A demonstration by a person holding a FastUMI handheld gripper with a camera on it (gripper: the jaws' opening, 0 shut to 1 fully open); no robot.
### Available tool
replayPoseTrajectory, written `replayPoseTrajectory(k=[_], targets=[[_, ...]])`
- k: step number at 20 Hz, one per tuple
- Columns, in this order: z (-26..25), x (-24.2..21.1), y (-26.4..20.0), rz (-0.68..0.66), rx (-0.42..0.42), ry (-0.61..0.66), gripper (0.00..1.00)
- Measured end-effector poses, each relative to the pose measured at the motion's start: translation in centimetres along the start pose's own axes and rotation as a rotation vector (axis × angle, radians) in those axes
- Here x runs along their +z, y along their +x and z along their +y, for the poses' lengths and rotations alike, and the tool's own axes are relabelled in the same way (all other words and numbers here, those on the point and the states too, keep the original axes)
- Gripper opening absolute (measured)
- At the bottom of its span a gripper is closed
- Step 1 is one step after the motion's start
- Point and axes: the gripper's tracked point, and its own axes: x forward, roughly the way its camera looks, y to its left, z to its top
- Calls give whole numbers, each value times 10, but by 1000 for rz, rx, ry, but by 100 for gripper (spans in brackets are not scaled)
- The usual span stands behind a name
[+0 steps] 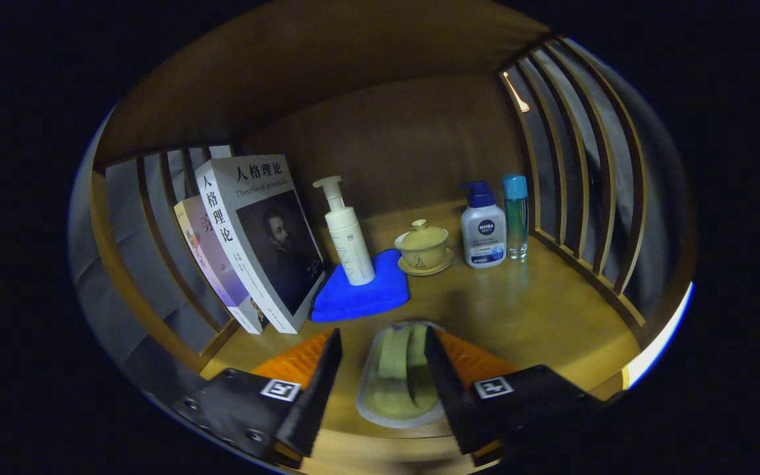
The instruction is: Pull open the drawer, take out the items inside it, and place them on the countertop above the cabinet.
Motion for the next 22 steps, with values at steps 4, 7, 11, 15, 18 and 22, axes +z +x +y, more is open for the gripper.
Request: replayPoseTrajectory(k=[4, 7, 11, 15, 18, 22], targets=[[5, 12, -38, -82, -4, -81, 98], [15, 14, -74, -148, -6, -123, 98], [29, 4, -119, -209, 5, -180, 98], [47, -12, -158, -263, 26, -177, 98], [51, -19, -182, -307, 14, -167, 98], [47, -42, -209, -372, -39, -179, 98]])
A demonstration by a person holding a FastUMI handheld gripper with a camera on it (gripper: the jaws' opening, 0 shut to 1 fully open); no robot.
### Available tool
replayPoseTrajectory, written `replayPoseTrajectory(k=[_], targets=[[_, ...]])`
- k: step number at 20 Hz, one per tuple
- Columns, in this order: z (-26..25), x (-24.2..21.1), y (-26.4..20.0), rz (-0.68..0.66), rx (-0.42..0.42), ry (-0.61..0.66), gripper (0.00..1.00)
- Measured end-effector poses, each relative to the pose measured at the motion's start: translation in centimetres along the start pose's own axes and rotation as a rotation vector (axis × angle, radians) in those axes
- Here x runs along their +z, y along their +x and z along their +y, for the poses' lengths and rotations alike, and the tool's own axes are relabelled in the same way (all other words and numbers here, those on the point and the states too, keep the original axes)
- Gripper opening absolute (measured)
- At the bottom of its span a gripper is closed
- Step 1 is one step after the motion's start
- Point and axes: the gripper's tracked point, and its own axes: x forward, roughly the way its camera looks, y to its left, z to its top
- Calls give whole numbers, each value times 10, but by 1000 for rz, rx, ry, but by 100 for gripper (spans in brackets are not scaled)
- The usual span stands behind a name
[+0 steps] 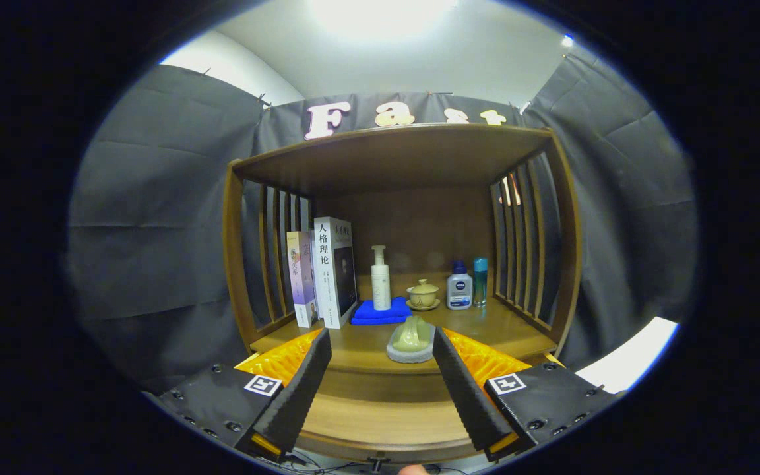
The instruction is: Pull open the drawer, take out the items inside it, and place them on the countertop above the cabinet.
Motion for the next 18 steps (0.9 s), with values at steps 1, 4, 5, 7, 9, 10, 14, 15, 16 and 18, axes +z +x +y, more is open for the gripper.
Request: replayPoseTrajectory(k=[1, 4, 5, 7, 9, 10, 14, 15, 16, 18], targets=[[1, -7, -9, -1, -5, -1, 98], [2, -29, -28, 8, -21, -17, 98], [1, -37, -33, 12, -24, -31, 98], [3, -49, -44, 22, -18, -56, 98], [2, -60, -53, 24, -22, -82, 98], [3, -65, -58, 22, -22, -92, 98], [10, -92, -66, 39, -8, -106, 98], [11, -99, -69, 44, -6, -101, 99], [13, -106, -70, 49, -1, -95, 99], [15, -124, -72, 69, 1, -86, 99]])
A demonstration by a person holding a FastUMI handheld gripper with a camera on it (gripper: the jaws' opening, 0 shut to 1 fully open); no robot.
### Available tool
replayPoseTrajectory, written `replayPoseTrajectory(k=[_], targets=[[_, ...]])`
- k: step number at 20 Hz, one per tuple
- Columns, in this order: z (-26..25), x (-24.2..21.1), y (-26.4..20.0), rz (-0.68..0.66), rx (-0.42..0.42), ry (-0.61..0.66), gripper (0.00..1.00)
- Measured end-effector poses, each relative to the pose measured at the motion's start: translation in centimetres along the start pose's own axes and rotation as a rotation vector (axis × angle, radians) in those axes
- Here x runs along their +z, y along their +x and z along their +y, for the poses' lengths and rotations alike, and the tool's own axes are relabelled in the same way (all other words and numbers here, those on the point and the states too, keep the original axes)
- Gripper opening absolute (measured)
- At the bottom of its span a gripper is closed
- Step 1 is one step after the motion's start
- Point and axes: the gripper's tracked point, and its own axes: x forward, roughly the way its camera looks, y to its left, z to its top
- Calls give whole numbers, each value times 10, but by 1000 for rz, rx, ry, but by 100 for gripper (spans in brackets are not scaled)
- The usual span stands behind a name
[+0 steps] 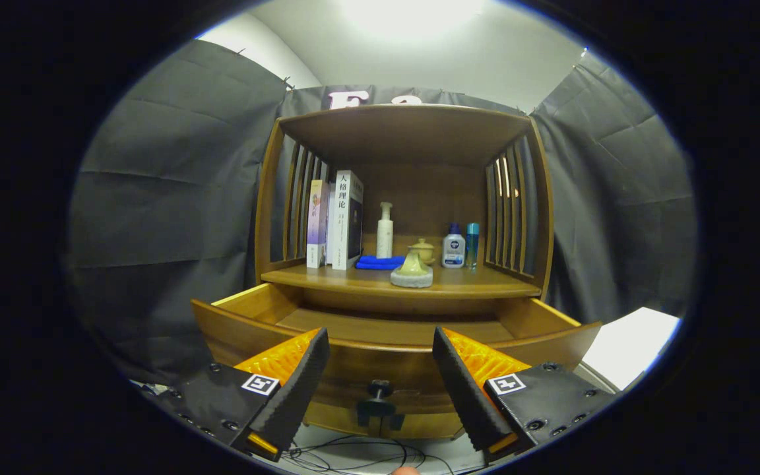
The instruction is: Pull open the drawer, take out the items inside it, and place them on the countertop above the cabinet.
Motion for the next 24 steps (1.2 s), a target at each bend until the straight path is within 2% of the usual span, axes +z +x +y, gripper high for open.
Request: replayPoseTrajectory(k=[13, 24], targets=[[4, -73, 27, 114, -38, 41, 99], [0, -71, 37, 79, -94, 37, 95]])
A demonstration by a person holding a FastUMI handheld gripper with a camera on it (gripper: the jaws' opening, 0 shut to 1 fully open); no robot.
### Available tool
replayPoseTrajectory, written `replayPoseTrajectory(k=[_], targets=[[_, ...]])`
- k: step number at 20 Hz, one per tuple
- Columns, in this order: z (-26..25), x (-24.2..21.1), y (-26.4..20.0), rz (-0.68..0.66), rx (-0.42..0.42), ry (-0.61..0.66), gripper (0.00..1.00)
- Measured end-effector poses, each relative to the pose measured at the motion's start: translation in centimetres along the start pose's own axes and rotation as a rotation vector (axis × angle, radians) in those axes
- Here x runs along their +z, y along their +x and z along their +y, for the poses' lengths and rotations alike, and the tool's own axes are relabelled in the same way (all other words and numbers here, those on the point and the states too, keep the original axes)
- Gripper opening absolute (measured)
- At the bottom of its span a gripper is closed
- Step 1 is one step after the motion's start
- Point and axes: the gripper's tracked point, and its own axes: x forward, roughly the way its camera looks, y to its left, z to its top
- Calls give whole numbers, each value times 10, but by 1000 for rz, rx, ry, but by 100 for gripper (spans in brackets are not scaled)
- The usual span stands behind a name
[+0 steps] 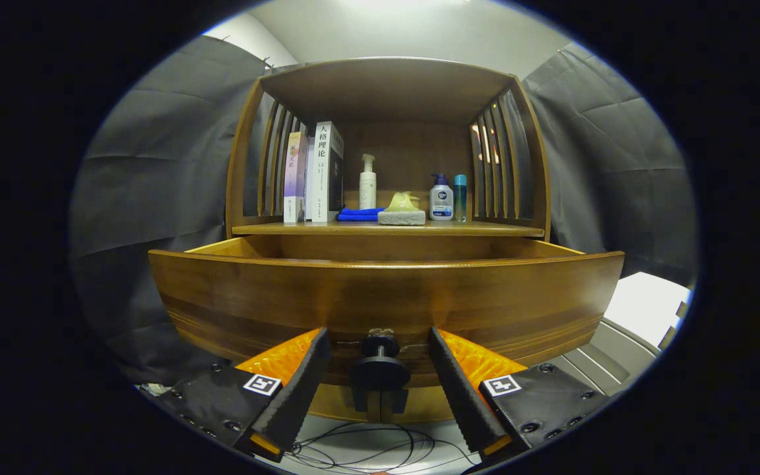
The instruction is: Pull open the drawer, take out the items inside it, and place them on the countertop above the cabinet.
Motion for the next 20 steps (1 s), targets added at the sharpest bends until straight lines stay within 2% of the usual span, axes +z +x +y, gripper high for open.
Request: replayPoseTrajectory(k=[8, 20], targets=[[-1, 5, 20, -8, -7, -42, 96], [-1, 13, 67, 21, -22, -14, 96]])
